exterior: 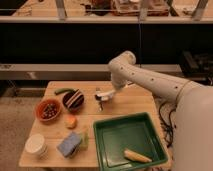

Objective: Place brush in paper cup

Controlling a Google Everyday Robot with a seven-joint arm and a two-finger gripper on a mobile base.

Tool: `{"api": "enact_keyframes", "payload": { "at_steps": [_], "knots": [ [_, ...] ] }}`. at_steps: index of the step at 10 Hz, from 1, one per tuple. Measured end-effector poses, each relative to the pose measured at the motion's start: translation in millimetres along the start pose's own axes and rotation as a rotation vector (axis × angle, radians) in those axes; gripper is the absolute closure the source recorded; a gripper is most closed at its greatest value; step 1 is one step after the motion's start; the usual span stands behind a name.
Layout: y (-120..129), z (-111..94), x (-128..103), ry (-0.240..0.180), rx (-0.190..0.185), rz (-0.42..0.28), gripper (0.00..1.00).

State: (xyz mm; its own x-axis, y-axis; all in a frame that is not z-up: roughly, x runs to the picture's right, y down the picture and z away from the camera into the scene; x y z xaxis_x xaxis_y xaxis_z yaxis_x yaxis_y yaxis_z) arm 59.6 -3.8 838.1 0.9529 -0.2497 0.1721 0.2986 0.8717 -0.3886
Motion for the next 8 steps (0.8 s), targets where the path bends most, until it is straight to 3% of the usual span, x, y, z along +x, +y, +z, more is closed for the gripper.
{"api": "enact_keyframes", "payload": {
  "at_steps": [2,4,8],
  "knots": [
    [-4.2,-20.8,-32.3,-0.028,0.025,-0.084,0.89],
    [-5.7,-25.7,-54.3,-0.051,0.031,-0.137,0.89],
    [-8.1,-21.6,-128.1,-0.117,0.011,-0.270,0.89]
  ]
}}
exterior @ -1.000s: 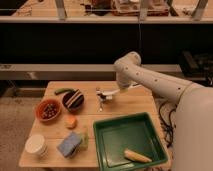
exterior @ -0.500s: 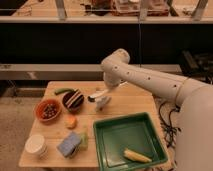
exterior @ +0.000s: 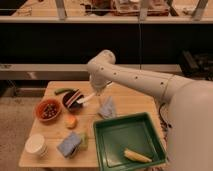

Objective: Place brush in paper cup

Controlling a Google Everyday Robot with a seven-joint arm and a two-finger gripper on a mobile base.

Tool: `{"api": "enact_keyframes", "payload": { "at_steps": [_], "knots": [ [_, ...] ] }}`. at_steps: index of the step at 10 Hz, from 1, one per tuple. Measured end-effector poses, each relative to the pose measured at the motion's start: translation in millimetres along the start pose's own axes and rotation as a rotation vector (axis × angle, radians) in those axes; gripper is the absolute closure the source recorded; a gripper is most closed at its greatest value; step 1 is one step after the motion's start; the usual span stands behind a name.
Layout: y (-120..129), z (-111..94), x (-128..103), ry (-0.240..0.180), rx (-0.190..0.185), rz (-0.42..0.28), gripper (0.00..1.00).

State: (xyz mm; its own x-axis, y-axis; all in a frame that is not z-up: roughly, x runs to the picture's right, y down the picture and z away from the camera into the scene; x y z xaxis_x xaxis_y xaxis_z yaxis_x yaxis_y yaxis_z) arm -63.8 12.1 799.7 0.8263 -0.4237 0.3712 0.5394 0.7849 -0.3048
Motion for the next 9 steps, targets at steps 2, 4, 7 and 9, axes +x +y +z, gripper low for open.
{"api": "enact_keyframes", "payload": {
  "at_steps": [2,4,7,9],
  "knots": [
    [-6.6,3.8,-32.5,-0.051,0.000,-0.075,0.89],
    [-6.8,3.9,-33.2,-0.053,0.002,-0.081,0.89],
    [-6.8,4.6,-33.6,-0.053,0.001,-0.082,0.89],
    [-7.0,4.6,-34.0,-0.053,0.001,-0.083,0.89]
  ]
}}
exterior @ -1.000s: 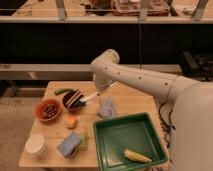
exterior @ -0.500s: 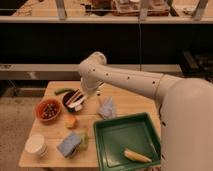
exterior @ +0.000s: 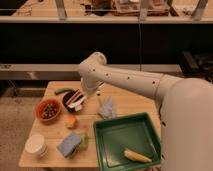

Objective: Place brush in paper cup

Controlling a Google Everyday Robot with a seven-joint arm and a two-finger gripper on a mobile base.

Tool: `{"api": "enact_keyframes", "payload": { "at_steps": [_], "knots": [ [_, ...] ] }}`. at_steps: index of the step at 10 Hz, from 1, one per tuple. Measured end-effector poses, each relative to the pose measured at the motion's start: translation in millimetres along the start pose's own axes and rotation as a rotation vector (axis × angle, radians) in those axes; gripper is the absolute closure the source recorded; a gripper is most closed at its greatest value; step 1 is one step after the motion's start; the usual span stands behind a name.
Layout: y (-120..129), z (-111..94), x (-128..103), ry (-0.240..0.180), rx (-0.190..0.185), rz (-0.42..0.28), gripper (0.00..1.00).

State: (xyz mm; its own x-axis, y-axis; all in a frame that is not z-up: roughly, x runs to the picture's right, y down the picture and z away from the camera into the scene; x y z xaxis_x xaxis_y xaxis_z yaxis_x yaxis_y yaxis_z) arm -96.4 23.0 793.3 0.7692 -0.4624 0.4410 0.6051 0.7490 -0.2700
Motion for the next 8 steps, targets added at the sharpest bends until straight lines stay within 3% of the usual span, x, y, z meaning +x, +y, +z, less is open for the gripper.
{"api": "enact_keyframes", "payload": {
  "at_steps": [3,5,8],
  "knots": [
    [-0.5,-0.9,-1.7,0.003,0.003,-0.007,0.89],
    [-10.1,-11.5,-14.9,0.012,0.026,-0.057,0.89],
    [-47.8,-30.6,-73.9,-0.002,0.070,-0.165,0.89]
  ]
}}
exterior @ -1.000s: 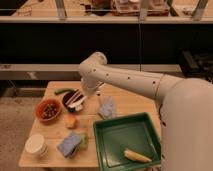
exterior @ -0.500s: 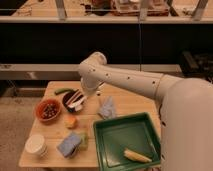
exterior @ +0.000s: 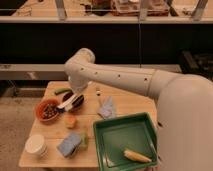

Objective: Place brush in paper cup

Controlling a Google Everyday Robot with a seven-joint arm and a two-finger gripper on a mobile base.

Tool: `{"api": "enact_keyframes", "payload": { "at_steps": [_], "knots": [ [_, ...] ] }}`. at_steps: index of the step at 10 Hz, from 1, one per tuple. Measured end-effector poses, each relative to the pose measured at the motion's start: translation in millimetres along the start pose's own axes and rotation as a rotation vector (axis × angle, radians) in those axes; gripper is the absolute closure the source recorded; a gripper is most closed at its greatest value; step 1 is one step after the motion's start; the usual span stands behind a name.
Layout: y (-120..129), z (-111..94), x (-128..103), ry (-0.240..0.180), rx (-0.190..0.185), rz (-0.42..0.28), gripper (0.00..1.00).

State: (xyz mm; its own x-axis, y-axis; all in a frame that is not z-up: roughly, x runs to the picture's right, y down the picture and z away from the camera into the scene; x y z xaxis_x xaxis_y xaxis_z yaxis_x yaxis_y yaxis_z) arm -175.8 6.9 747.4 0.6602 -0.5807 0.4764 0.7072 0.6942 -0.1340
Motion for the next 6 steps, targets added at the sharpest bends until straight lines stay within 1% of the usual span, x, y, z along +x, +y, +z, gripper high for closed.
{"api": "enact_keyframes", "payload": {
  "at_steps": [2,3,4,5,6],
  "knots": [
    [-28.6,-1.7,-38.8,-0.028,0.024,-0.084,0.89],
    [-43.7,-0.1,-65.8,-0.054,0.044,-0.150,0.89],
    [-52.2,1.0,-86.0,-0.075,0.066,-0.206,0.89],
    [-54.7,2.0,-113.5,-0.121,0.108,-0.300,0.89],
    [-53.4,3.3,-133.1,-0.162,0.149,-0.391,0.89]
  ]
}}
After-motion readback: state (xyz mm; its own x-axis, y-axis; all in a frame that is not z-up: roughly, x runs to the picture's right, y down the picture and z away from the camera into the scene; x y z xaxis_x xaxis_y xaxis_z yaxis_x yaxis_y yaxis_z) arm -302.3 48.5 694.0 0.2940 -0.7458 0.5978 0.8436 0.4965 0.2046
